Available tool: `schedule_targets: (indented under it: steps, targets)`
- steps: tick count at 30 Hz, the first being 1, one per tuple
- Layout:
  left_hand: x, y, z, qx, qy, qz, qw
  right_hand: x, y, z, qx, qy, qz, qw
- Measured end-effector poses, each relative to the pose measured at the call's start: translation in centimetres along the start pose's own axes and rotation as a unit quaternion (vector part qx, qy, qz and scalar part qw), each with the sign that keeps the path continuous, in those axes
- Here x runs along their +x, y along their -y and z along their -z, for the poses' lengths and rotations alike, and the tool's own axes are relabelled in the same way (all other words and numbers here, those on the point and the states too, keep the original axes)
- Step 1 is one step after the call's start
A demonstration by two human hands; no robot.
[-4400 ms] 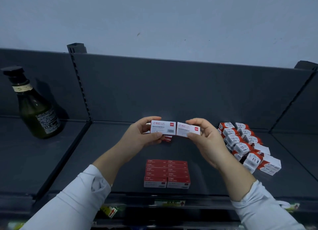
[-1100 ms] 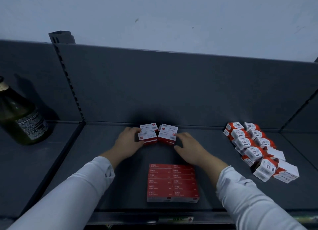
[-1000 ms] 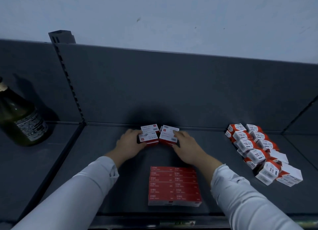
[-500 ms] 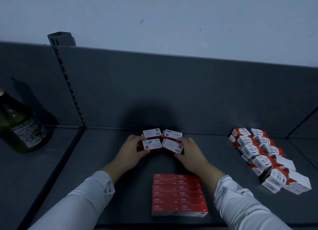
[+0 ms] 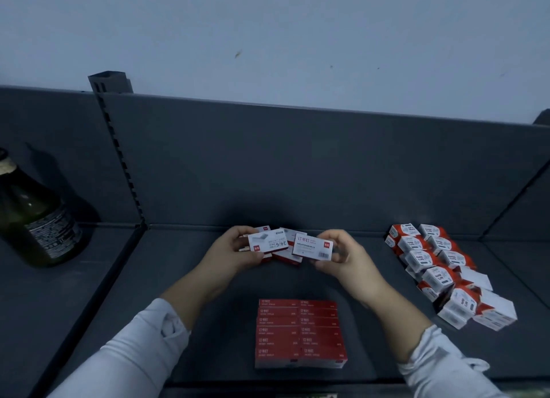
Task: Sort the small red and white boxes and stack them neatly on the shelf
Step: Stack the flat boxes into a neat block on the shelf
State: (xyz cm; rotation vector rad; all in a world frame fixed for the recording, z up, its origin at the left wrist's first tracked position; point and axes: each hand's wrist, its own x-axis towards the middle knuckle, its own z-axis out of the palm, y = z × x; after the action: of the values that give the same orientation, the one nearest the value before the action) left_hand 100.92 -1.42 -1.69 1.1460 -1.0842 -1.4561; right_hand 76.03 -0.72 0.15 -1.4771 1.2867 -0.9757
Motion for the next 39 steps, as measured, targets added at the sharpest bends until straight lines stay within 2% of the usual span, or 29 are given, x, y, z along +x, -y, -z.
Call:
schedule_targets:
  steps: [3, 7, 10, 23, 35, 39]
  targets:
    - [-0.6, -0.6, -1.2, -0.058, -0.004, 0.036, 0.998, -0.8, 0.5, 0.2, 0.024, 0.003, 0.004, 1.000]
    - [-1.9, -1.8, -3.2, -0.068, 0.004, 0.060, 0.996, -2.1, 1.2, 0.4, 0.020, 0.013, 0.017, 1.000]
    - [-2.9, -2.4, -4.5, -0.075, 0.029, 0.047, 0.996, -3.1, 1.6, 0.3, 0.015, 0.013, 0.020, 1.000]
    - [-5.5, -3.1, -6.5, -0.087, -0.067, 0.012, 0.994, -6.1, 2.5, 2.2, 0.046, -0.037, 0.030, 0.998]
    - [-7.4, -4.2, -7.1, -0.102, -0.041, -0.031, 0.993, -7.6, 3.8, 1.8, 0.056, -0.020, 0.051, 0.997]
    - [-7.8, -4.9, -6.9, -0.126, -0.036, -0.039, 0.991, -7.7, 4.3, 1.8, 0.079, -0.045, 0.057, 0.994]
